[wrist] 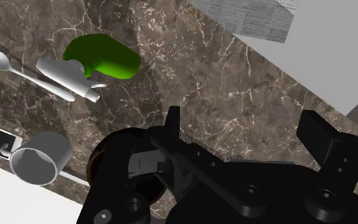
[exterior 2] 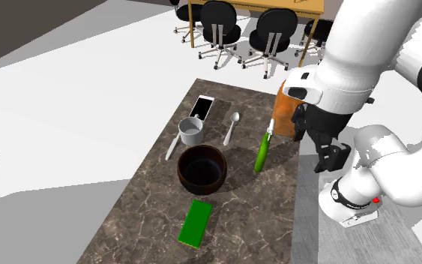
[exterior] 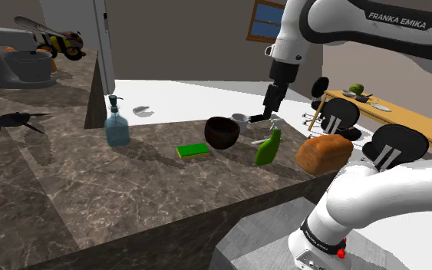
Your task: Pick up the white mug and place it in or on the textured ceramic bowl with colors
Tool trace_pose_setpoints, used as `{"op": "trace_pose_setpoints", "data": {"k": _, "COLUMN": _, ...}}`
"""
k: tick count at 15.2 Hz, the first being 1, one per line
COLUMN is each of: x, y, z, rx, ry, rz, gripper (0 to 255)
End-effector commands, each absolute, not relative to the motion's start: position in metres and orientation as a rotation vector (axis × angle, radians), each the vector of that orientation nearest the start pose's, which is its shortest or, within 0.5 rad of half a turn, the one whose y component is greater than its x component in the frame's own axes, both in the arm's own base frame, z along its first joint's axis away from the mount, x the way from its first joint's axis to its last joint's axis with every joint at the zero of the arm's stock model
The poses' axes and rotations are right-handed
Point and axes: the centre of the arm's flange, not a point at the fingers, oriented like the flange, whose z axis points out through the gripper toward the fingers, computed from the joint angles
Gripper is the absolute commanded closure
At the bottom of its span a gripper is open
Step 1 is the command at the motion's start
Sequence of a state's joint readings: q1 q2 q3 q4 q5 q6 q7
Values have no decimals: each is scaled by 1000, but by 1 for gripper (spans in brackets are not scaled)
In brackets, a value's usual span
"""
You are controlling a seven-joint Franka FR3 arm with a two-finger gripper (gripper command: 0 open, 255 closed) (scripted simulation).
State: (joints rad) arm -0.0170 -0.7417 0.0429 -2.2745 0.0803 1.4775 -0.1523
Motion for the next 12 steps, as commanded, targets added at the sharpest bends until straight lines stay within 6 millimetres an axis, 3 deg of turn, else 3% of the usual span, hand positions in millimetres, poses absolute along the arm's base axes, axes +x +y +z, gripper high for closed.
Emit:
{"op": "trace_pose_setpoints", "data": {"k": 1, "x": 310, "y": 22, "z": 607, "rx": -3074, "ry": -264, "rz": 80, "gripper": 0}}
{"op": "trace_pose_setpoints", "data": {"k": 12, "x": 402, "y": -55, "z": 531, "rx": -3117, "ry": -258, "rz": 100, "gripper": 0}}
